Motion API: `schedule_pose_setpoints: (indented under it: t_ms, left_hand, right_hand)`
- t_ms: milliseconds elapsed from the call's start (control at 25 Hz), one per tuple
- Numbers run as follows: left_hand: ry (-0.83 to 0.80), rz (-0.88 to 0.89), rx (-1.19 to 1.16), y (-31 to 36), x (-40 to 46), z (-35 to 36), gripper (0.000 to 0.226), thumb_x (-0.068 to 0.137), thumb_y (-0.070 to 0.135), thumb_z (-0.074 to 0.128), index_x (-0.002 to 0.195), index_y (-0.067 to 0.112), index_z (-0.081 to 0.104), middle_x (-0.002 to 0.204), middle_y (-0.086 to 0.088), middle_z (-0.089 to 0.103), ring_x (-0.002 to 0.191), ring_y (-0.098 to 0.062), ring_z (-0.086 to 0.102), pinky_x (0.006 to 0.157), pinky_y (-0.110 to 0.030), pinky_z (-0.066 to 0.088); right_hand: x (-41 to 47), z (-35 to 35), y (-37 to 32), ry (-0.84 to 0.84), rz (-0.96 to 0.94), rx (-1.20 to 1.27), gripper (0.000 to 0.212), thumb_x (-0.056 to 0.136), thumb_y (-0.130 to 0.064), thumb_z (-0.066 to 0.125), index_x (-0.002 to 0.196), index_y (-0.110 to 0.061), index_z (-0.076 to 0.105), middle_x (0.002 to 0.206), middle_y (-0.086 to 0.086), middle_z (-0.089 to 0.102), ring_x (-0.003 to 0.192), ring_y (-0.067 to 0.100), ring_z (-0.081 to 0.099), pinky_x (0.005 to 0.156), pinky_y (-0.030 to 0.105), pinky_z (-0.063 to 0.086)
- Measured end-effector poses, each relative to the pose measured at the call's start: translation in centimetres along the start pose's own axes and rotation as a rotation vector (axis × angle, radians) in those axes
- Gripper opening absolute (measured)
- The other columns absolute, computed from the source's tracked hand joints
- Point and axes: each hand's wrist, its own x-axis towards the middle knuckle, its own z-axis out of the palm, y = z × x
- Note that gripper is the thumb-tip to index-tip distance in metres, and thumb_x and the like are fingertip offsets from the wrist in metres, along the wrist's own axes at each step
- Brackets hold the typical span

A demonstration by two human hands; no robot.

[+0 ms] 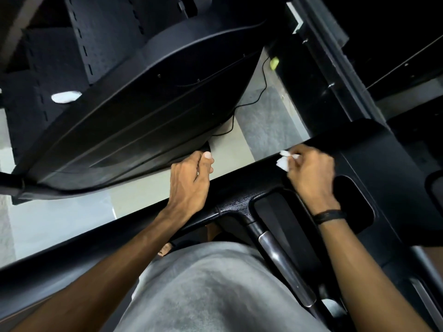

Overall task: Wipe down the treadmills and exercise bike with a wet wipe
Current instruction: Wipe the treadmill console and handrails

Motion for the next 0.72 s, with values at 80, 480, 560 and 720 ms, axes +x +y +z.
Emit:
schedule_pose_setpoints:
  t_ms: [80, 480, 560, 720]
  left_hand:
    - [0.005, -0.011, -0.016, -0.1, 0.1, 0.1, 0.061, 0.095, 0.058, 0.029, 0.093, 0.013, 0.07, 0.075, 0.007, 0.07, 0.076, -0.012, 0.067, 0.079, -0.044, 0.053]
    - [0.061, -0.04, -0.016, -0.8, 1.9, -1.5, 0.054, 0.098, 0.057, 0.03, 0.09, 0.021, 0.069, 0.075, 0.006, 0.07, 0.067, -0.022, 0.064, 0.074, -0.047, 0.051]
    - [0.067, -0.044, -0.021, -0.8, 2.0, -1.5, 0.052, 0.098, 0.057, 0.03, 0.09, 0.022, 0.068, 0.074, 0.006, 0.07, 0.067, -0.021, 0.064, 0.074, -0.047, 0.051]
    - [0.082, -0.064, -0.038, -0.8, 2.5, -1.7, 0.053, 0.098, 0.058, 0.03, 0.09, 0.022, 0.069, 0.075, 0.006, 0.069, 0.068, -0.018, 0.064, 0.075, -0.048, 0.051]
  right_hand:
    - [-1.8, 1.7, -4.6, -0.085, -0.121, 0.046, 0.012, 0.088, -0.026, 0.067, 0.089, -0.018, 0.076, 0.087, 0.006, 0.074, 0.085, 0.032, 0.068, 0.081, 0.044, 0.051]
    - [0.7, -1.7, 0.9, -0.022, 0.019, 0.025, 0.008, 0.087, -0.022, 0.07, 0.086, -0.016, 0.074, 0.079, 0.011, 0.074, 0.077, 0.037, 0.07, 0.078, 0.05, 0.053]
    - [1.5, -0.2, -1.2, -0.05, -0.003, -0.065, 0.004, 0.084, -0.016, 0.07, 0.084, -0.014, 0.073, 0.081, 0.015, 0.073, 0.081, 0.039, 0.069, 0.079, 0.049, 0.051]
    - [-4.6, 3.4, -9.1, -0.229, -0.352, 0.128, 0.007, 0.081, -0.023, 0.066, 0.075, -0.021, 0.07, 0.078, 0.0, 0.067, 0.077, 0.025, 0.064, 0.075, 0.039, 0.045]
